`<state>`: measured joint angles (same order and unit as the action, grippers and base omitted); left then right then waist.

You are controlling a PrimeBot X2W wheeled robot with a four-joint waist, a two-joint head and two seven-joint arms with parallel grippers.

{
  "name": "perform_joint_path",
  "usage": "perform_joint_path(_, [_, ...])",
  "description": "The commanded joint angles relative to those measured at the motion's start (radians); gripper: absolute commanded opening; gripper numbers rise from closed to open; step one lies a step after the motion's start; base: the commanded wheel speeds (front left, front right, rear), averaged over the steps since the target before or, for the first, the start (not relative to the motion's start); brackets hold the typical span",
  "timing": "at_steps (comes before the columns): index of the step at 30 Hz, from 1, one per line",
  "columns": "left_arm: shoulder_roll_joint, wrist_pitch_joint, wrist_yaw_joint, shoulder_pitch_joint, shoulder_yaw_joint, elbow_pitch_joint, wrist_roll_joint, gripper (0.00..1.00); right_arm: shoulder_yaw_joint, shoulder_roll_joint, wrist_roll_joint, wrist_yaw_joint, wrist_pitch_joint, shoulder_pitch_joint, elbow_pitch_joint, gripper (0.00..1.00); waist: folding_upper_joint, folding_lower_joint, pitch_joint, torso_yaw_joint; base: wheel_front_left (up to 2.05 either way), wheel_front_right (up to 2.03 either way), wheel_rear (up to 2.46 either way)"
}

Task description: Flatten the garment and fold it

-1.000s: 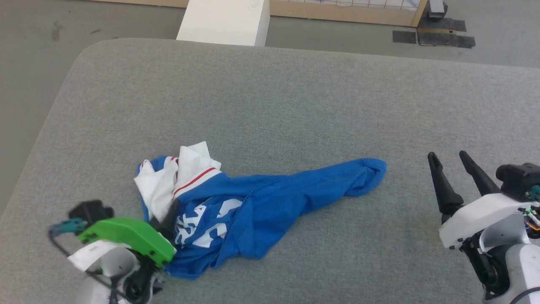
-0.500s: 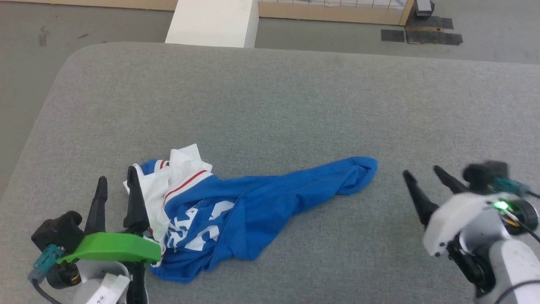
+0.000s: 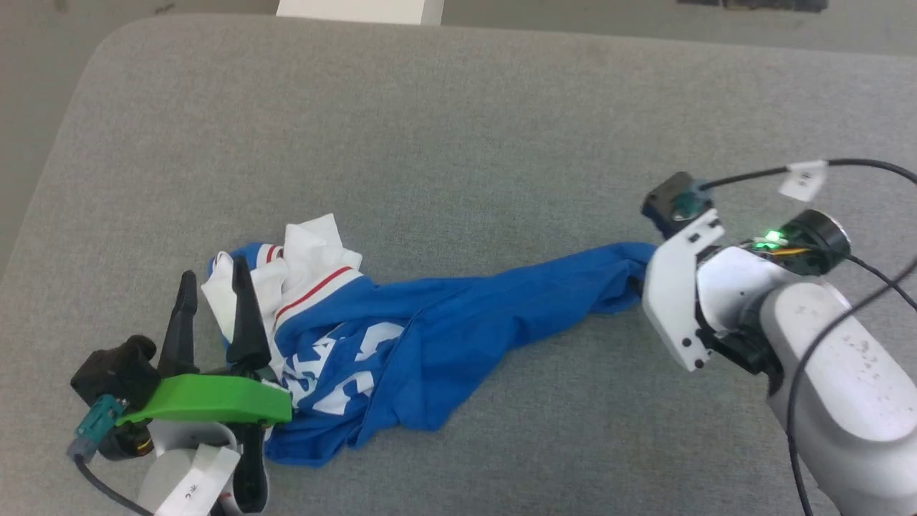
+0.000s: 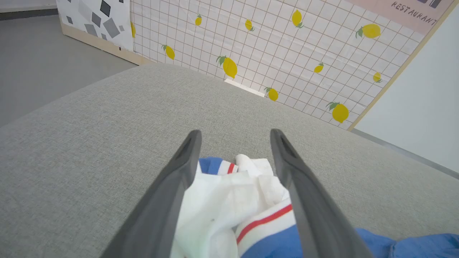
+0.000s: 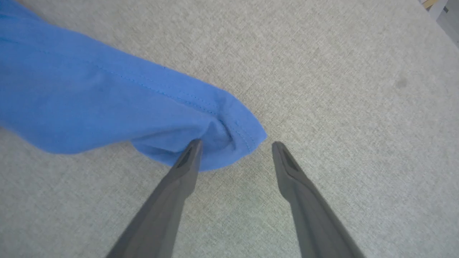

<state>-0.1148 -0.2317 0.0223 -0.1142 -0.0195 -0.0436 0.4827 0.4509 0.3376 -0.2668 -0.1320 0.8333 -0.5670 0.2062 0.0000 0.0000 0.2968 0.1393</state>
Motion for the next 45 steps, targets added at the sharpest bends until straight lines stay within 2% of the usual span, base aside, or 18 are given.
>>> perform_joint_path(1, [0.008,-0.008,-0.005,-0.02,-0.004,0.0,-0.003,1.0,0.023,0.004,-0.007,0.001,0.014,-0.024,0.012,1.0,0.0,0.0,0.029,0.016,0.0,0.0,0.0])
perform_joint_path(11, [0.021,-0.018,-0.017,-0.049,-0.017,-0.036,0.009,1.0,0.219,0.033,-0.091,0.001,0.043,-0.073,0.08,1.0,0.0,0.0,0.064,0.025,0.0,0.0,0.0])
perform_joint_path(12, [0.022,-0.018,-0.017,-0.049,-0.016,-0.04,0.009,1.0,0.227,0.036,-0.11,0.001,0.038,-0.076,0.082,0.33,0.0,0.0,0.062,0.024,0.0,0.0,0.0])
perform_joint_path(13, [0.022,-0.019,-0.018,-0.05,-0.016,-0.042,0.008,1.0,0.232,0.04,-0.12,0.001,0.029,-0.08,0.081,0.0,0.0,0.0,0.059,0.022,0.0,0.0,0.0])
perform_joint_path(17, [0.018,-0.021,-0.019,-0.051,-0.017,-0.051,0.005,1.0,0.214,0.058,-0.157,0.001,-0.024,-0.1,0.072,0.0,0.0,0.0,0.042,0.013,0.0,0.0,0.0])
perform_joint_path(23, [0.006,-0.018,-0.018,-0.04,-0.016,-0.058,0.004,1.0,0.081,0.066,-0.159,0.001,-0.136,-0.09,0.065,0.0,0.0,0.0,-0.006,-0.012,0.0,0.0,0.0])
perform_joint_path(27, [-0.004,-0.007,-0.013,-0.013,-0.015,-0.055,0.007,1.0,-0.082,0.076,-0.144,0.001,-0.179,-0.013,0.03,0.0,0.0,0.0,-0.056,-0.047,0.0,0.0,0.0])
perform_joint_path(33, [-0.011,0.009,-0.006,0.009,-0.016,-0.038,0.012,1.0,-0.327,0.066,-0.102,0.001,-0.18,0.162,-0.055,0.0,0.0,0.0,-0.091,-0.091,0.0,0.0,0.0])
perform_joint_path(34, [-0.014,0.016,-0.005,0.012,-0.018,-0.031,0.014,1.0,-0.454,0.042,-0.078,0.001,-0.169,0.264,-0.099,0.0,0.0,0.0,-0.096,-0.105,0.0,0.0,0.0])
perform_joint_path(38, [-0.017,0.023,-0.004,0.014,-0.021,-0.025,0.017,1.0,-0.608,-0.017,-0.05,0.001,-0.138,0.415,-0.151,0.0,0.0,0.0,-0.095,-0.119,0.0,0.0,0.0])
perform_joint_path(41, [-0.019,0.026,-0.004,0.012,-0.024,-0.023,0.019,1.0,-0.658,-0.07,-0.045,0.001,-0.104,0.504,-0.17,0.0,0.0,0.0,-0.091,-0.126,0.0,0.0,0.0])
perform_joint_path(45, [-0.019,0.026,-0.003,0.009,-0.026,-0.025,0.023,1.0,-0.666,-0.125,-0.056,0.001,-0.053,0.581,-0.167,0.0,0.0,0.0,-0.087,-0.132,0.0,0.0,0.0])
